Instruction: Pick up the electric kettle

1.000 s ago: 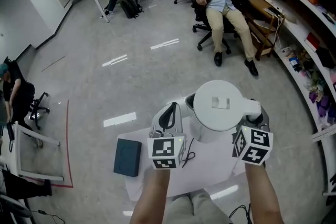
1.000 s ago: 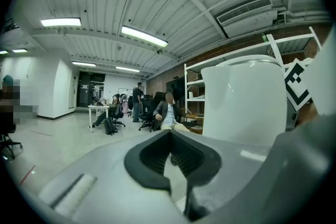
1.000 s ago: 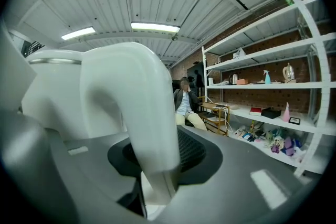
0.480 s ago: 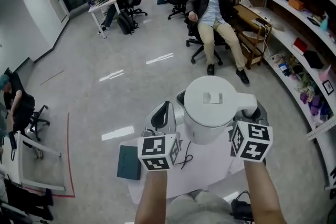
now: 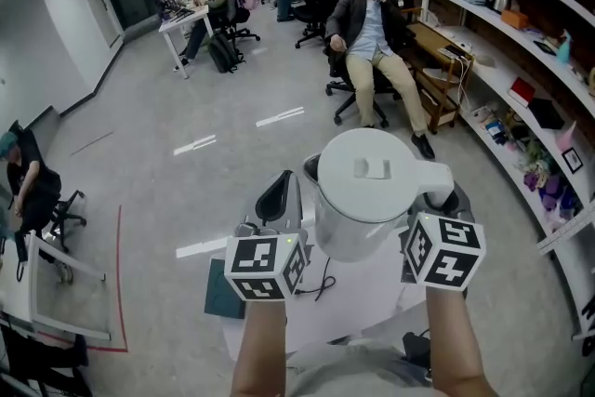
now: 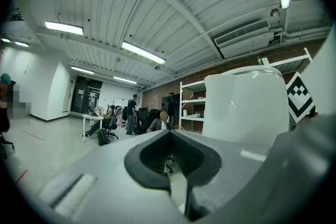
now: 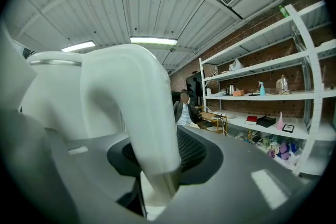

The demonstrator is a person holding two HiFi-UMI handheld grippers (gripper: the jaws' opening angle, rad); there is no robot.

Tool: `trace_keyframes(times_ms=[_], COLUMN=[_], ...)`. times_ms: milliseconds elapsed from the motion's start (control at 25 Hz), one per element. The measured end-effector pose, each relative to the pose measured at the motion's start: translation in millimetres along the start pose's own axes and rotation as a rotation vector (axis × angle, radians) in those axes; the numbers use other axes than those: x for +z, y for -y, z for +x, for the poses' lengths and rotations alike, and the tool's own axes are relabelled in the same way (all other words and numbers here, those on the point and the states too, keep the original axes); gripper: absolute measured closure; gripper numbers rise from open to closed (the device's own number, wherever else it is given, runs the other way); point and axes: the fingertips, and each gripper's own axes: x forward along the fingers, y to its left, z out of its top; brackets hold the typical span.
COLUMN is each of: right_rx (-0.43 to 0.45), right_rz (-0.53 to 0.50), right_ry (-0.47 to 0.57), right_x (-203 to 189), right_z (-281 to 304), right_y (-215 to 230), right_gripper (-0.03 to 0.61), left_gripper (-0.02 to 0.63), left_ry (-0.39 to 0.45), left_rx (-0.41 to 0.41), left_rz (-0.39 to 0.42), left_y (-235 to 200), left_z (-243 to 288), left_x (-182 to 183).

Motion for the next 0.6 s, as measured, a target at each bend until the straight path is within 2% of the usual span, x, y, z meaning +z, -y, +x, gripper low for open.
trace_keyframes(times_ms=[200,600], right_rx=[0.014,0.011], right_rz=[-0.011,-0.02], right_ry=[0.025,0.068], right_x=[9.0,24.9], right_z=[-11.0,-14.8], right_y=[-2.3,-9.6], right_gripper=[0.431,0.431], left_gripper=[0.614,0.614], left_ry=[0.037,0.052], left_rx=[-0.002,-0.011], left_rz=[0.032,0.039], left_y=[7.1,3.0], left_z=[-6.4,-11.2], left_x=[13.8,18.3])
